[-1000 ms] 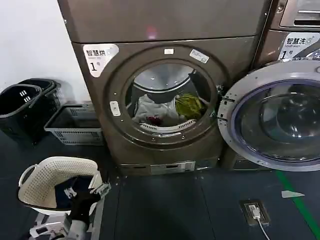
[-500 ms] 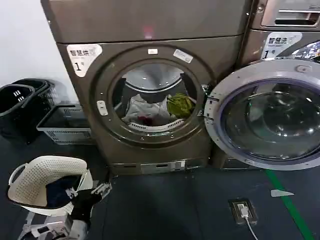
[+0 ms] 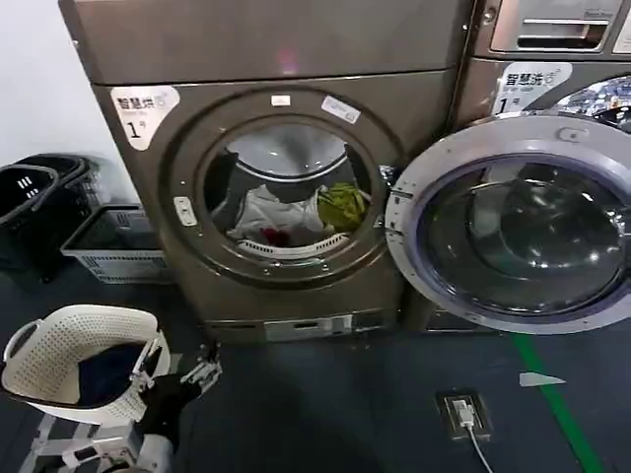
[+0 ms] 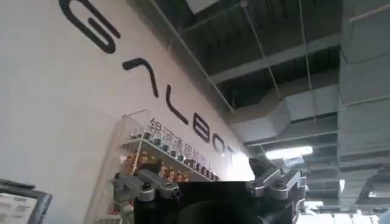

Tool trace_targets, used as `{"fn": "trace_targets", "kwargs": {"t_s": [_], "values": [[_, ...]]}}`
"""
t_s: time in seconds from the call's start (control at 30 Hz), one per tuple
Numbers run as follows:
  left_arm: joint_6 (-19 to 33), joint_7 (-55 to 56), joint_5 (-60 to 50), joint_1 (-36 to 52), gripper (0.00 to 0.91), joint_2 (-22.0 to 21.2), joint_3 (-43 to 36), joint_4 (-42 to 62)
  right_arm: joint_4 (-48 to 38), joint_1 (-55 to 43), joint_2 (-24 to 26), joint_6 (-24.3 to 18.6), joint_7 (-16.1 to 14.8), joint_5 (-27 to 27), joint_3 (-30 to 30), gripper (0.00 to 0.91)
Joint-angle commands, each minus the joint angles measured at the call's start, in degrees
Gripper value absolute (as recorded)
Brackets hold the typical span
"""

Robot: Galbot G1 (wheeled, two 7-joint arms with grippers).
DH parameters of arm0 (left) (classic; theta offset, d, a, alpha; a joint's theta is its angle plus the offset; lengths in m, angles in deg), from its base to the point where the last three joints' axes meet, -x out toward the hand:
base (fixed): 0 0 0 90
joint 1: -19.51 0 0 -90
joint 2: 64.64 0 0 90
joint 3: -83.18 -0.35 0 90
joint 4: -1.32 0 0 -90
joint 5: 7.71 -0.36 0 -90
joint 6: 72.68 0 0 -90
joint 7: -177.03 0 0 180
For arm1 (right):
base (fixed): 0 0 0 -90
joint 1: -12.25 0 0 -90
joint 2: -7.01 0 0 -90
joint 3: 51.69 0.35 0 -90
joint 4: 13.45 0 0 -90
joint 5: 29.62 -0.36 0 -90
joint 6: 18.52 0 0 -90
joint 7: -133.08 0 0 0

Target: Grasp the clothes from the dryer.

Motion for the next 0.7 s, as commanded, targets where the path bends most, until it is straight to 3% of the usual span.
{"fn": "trace_targets", "kwargs": {"t_s": [0.03,0.7], "values": [[-0.4,-0.2,0.2,-0.2,0.907,0.3,0.0,-0.1,0.1,0.0,0.1,0.1,-0.1,0.0,0.0,0.907],[-0.5,-0.3,0.3,-0.3,0.907,0.4,-0.2,-0.2,0.1,0.0,0.0,-0.1,0.4,-0.2,0.0,0.907]]}}
